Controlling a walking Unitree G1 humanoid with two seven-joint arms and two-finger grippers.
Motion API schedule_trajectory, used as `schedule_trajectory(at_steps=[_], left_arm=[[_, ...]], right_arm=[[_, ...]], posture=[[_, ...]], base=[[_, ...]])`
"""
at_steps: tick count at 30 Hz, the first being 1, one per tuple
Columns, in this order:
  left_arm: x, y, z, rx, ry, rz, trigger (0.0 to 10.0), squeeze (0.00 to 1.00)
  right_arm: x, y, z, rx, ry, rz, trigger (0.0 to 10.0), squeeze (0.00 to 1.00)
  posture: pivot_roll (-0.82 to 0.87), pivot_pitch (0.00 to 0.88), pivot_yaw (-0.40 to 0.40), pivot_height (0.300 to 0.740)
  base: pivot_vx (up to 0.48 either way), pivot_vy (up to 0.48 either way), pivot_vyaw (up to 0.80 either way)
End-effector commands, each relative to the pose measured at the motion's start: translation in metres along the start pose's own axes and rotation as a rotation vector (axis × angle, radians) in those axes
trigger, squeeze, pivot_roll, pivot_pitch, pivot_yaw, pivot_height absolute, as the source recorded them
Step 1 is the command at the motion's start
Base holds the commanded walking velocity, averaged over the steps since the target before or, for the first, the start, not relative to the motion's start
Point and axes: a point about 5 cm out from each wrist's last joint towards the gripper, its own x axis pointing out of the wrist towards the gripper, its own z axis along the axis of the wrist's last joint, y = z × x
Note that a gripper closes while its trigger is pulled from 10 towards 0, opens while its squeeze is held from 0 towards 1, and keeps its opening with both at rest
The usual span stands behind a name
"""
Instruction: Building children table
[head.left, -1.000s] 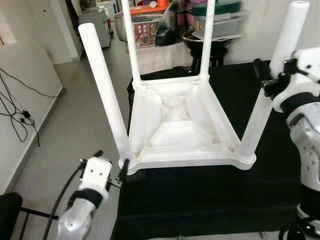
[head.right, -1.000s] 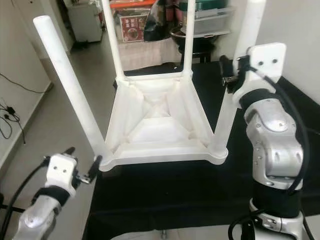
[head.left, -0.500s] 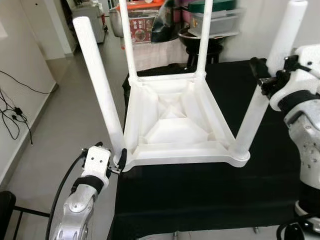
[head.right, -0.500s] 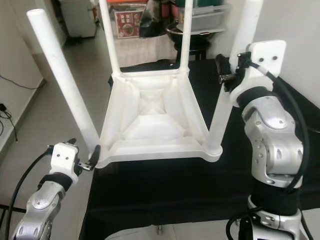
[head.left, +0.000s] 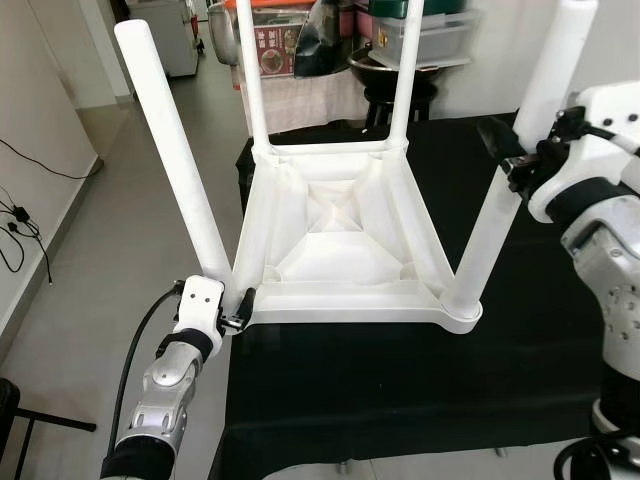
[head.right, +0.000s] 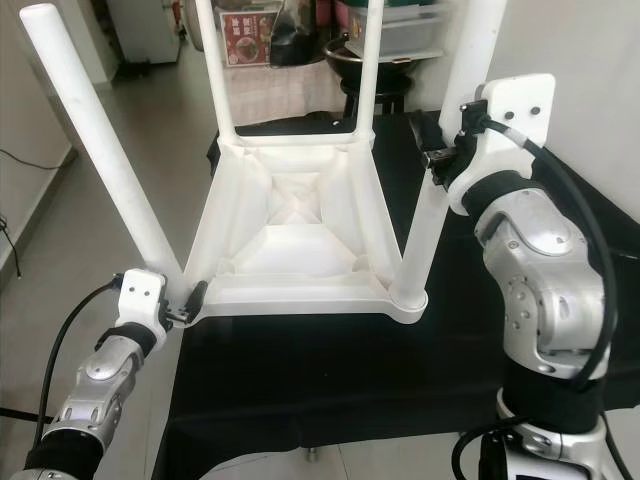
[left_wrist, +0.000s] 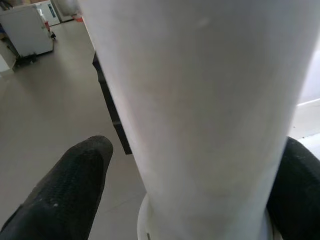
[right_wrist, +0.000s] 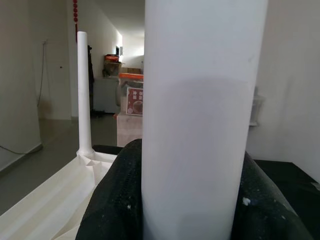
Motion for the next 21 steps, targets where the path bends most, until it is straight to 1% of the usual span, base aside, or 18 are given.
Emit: schedule_trajectory(at_steps=[1,2,6,8,9,11,12,13,14,15,16,17,18,19,20,21], left_arm=[[-0.007,0.004,-0.018,-0.016,0.077,0.016,10.0,0.00],[-0.008,0.007,-0.021,-0.021,0.081,0.022,0.0,0.00],[-0.010,0.013,-0.025,-0.021,0.077,0.035,0.0,0.00],[-0.009,0.026,-0.014,-0.006,0.023,0.072,0.0,0.00],[-0.009,0.029,-0.011,-0.001,0.007,0.083,0.0,0.00],[-0.009,0.031,-0.009,0.001,-0.003,0.087,0.0,0.00],[-0.008,0.043,0.003,0.023,-0.057,0.112,0.0,0.00],[-0.008,0.043,0.003,0.023,-0.057,0.112,0.0,0.00],[-0.007,0.057,0.023,0.052,-0.130,0.140,0.0,0.00],[-0.007,0.067,0.037,0.074,-0.184,0.157,0.0,0.00],[-0.007,0.067,0.037,0.074,-0.184,0.157,0.0,0.00],[-0.006,0.081,0.064,0.110,-0.268,0.177,0.0,0.00],[-0.003,0.094,0.097,0.146,-0.358,0.179,0.0,0.00],[-0.003,0.094,0.097,0.146,-0.358,0.179,0.0,0.00],[-0.002,0.101,0.119,0.169,-0.415,0.178,0.0,0.00],[0.005,0.108,0.168,0.226,-0.526,0.138,0.0,0.00]], right_arm=[[-0.004,0.002,0.007,-0.034,-0.018,0.020,0.0,0.00],[-0.004,0.002,0.007,-0.033,-0.014,0.021,0.0,0.00],[-0.005,0.003,0.006,-0.030,0.000,0.025,0.0,0.00],[-0.004,0.004,0.000,-0.015,0.016,0.016,0.0,0.00],[-0.004,0.004,-0.002,-0.011,0.021,0.013,0.0,0.00],[-0.004,0.004,-0.002,-0.008,0.024,0.012,0.0,0.00],[-0.005,0.003,-0.010,0.008,0.051,-0.009,0.0,0.00],[-0.005,0.003,-0.010,0.008,0.051,-0.009,0.0,0.00],[-0.005,0.002,-0.021,0.032,0.083,-0.034,0.0,0.00],[-0.006,0.002,-0.028,0.049,0.107,-0.051,0.0,0.00],[-0.006,0.002,-0.028,0.049,0.107,-0.051,0.0,0.00],[-0.006,0.000,-0.041,0.083,0.145,-0.087,0.0,0.00],[-0.006,-0.002,-0.057,0.121,0.193,-0.137,0.0,0.00],[-0.006,-0.002,-0.057,0.121,0.193,-0.137,0.0,0.00],[-0.007,-0.003,-0.067,0.145,0.226,-0.170,0.0,0.00],[-0.007,-0.005,-0.088,0.205,0.280,-0.236,0.0,0.00]], posture=[[-0.28,0.096,0.002,0.740],[-0.29,0.101,-0.002,0.740],[-0.28,0.103,-0.003,0.740],[-0.27,0.102,-0.004,0.740],[-0.27,0.102,-0.004,0.740],[-0.27,0.102,-0.004,0.740],[-0.24,0.100,0.006,0.740],[-0.24,0.100,0.006,0.740],[-0.22,0.096,0.014,0.740],[-0.22,0.096,0.014,0.740],[-0.22,0.096,0.014,0.740],[-0.20,0.091,0.023,0.740],[-0.18,0.085,0.032,0.740],[-0.18,0.085,0.032,0.740],[-0.18,0.085,0.032,0.740],[-0.15,0.076,0.046,0.740]], base=[[0.000,0.000,0.00],[0.000,0.000,0.00],[0.000,0.000,0.00],[0.000,0.000,0.00],[0.000,0.000,0.00],[0.000,0.000,0.00],[0.000,0.000,0.00],[0.000,0.000,0.00],[0.000,0.000,0.00],[0.000,0.000,0.00],[0.000,0.000,0.00],[0.000,0.000,0.00],[0.000,0.000,0.00],[0.000,0.000,0.00],[0.000,0.000,0.00],[0.000,0.000,0.00]])
